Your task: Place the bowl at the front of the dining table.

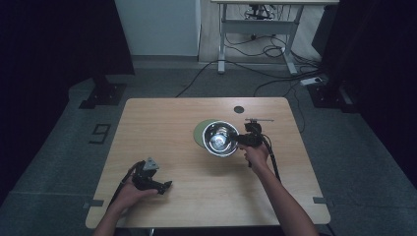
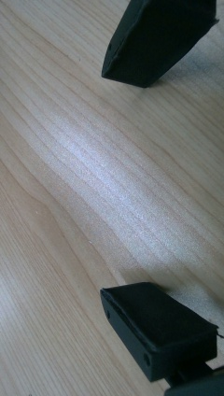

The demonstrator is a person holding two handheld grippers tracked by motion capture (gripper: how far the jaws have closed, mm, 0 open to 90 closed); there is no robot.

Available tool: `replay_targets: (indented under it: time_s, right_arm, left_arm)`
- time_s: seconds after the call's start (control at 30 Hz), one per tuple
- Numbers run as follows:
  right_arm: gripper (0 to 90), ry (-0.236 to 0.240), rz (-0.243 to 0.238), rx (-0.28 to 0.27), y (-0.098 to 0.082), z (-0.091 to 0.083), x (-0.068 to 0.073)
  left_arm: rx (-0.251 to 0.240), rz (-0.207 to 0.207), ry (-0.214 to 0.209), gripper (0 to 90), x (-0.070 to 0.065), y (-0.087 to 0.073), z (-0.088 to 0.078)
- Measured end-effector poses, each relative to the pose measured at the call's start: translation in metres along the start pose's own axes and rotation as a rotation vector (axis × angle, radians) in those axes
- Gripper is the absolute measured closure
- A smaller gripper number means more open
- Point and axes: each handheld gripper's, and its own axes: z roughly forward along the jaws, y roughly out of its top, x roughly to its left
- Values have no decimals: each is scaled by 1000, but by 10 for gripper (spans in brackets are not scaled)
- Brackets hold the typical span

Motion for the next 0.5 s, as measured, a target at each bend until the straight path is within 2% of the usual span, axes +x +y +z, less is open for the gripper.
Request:
replay_targets:
  time_s: [0.5]
  right_arm:
    - [870, 2, -1, -5, 9, 13, 5]
  left_arm:
    - [0, 0, 0, 0, 0, 0, 0]
